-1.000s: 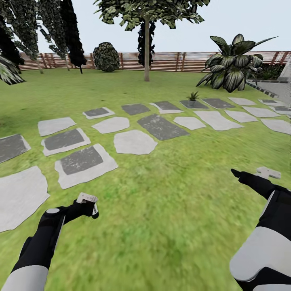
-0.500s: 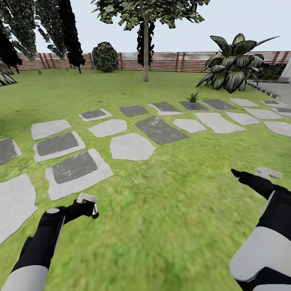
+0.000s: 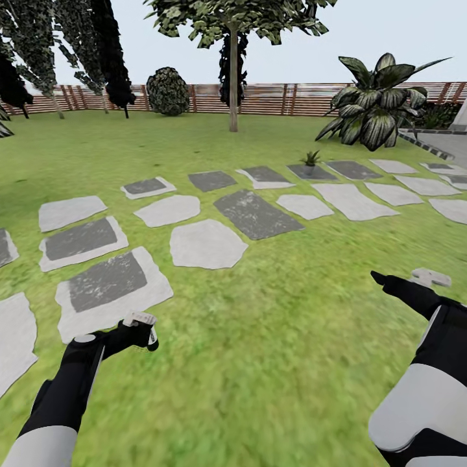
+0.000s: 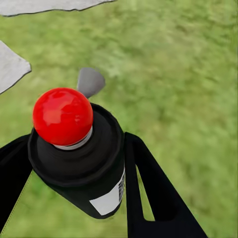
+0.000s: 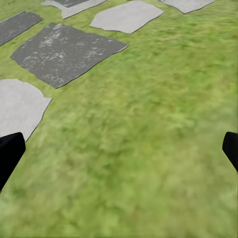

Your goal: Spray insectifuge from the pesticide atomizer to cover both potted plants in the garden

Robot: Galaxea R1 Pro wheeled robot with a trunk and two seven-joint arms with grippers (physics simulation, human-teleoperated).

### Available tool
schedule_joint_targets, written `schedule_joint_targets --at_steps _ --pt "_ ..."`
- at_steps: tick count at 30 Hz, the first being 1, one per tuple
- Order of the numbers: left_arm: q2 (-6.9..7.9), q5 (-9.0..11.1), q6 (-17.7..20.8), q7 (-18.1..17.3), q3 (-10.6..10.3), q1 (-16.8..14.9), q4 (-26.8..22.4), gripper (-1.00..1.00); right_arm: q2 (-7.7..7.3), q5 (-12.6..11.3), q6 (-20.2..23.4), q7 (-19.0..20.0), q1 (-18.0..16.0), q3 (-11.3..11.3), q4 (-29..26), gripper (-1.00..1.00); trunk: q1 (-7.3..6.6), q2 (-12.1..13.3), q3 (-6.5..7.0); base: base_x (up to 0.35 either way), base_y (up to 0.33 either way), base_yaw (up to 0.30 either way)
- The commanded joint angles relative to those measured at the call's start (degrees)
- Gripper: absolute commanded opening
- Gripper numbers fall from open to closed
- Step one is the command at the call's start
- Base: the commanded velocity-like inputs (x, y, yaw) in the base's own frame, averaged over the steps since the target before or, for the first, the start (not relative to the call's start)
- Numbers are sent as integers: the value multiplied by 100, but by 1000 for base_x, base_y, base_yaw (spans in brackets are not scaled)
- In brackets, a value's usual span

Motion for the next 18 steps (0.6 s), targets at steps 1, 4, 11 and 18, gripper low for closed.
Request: schedule_joint_targets --at_steps 1,4,11,18 --pt "-2 -33 24 -45 11 -4 -9 -100 3 57 7 57 -6 -15 -7 100 3 -2 -5 339 -83 0" --pt "-2 -32 24 -45 11 -4 -9 -100 3 57 7 57 -6 -15 -7 100 3 -2 -5 340 -83 0" --pt "-2 -33 25 -45 11 -4 -9 -100 3 57 7 58 -6 -15 -7 100 3 -2 -5 340 -82 0" --pt "-2 -33 24 -45 11 -4 -9 -100 4 58 7 58 -7 -15 -7 100 3 -2 -5 339 -82 0"
